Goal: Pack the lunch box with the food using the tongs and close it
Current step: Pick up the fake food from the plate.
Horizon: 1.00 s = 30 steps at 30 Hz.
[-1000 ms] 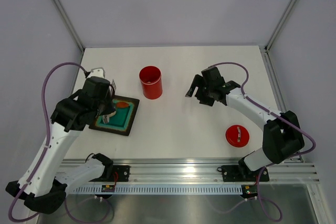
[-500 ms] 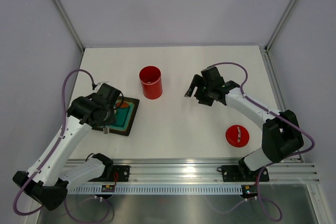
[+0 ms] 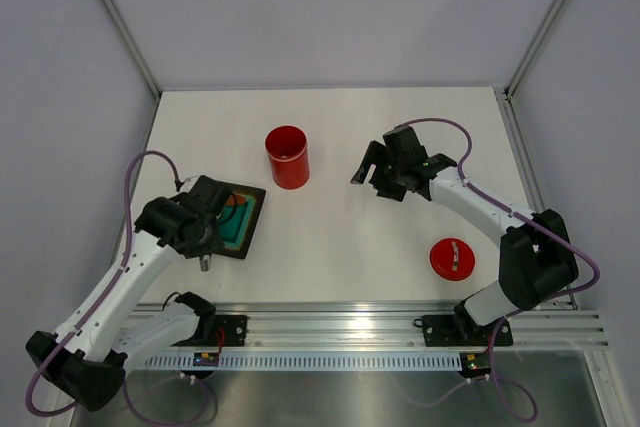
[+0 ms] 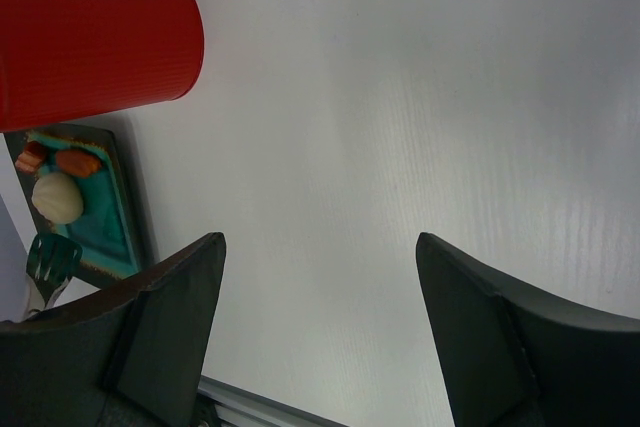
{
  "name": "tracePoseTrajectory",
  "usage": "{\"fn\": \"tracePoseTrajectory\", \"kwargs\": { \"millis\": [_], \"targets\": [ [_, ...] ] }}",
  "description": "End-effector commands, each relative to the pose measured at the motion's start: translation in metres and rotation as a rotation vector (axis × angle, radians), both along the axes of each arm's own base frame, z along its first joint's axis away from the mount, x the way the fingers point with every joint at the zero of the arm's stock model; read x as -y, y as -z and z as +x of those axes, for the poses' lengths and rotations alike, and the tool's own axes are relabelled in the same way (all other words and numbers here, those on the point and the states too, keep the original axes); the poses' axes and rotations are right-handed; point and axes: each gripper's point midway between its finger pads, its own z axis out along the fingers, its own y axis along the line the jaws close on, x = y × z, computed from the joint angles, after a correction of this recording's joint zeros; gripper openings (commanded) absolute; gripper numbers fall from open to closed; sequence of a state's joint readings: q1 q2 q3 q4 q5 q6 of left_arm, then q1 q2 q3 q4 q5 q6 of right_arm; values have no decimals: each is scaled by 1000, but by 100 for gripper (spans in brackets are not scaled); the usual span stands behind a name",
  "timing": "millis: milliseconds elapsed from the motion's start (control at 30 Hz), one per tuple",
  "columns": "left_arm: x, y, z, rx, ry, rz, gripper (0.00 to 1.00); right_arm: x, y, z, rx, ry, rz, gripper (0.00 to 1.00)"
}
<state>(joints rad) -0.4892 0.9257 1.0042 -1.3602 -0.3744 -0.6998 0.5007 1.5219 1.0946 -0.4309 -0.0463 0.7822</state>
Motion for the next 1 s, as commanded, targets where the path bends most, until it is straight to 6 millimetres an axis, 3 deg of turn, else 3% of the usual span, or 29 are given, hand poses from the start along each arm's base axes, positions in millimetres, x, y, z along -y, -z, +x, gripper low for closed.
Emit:
{"fn": "tracePoseTrajectory", "kwargs": {
  "millis": [0, 167, 967],
  "targets": [
    [1, 4, 2, 18, -51, -18, 33, -5, -12, 10, 38, 7, 33, 85],
    [2, 12, 4, 5, -65, -15, 41, -5, -13, 10, 39, 10, 34, 85],
    [4, 17, 31, 27, -56, 46, 49, -1, -16, 7, 47, 17, 30, 85]
  ]
}}
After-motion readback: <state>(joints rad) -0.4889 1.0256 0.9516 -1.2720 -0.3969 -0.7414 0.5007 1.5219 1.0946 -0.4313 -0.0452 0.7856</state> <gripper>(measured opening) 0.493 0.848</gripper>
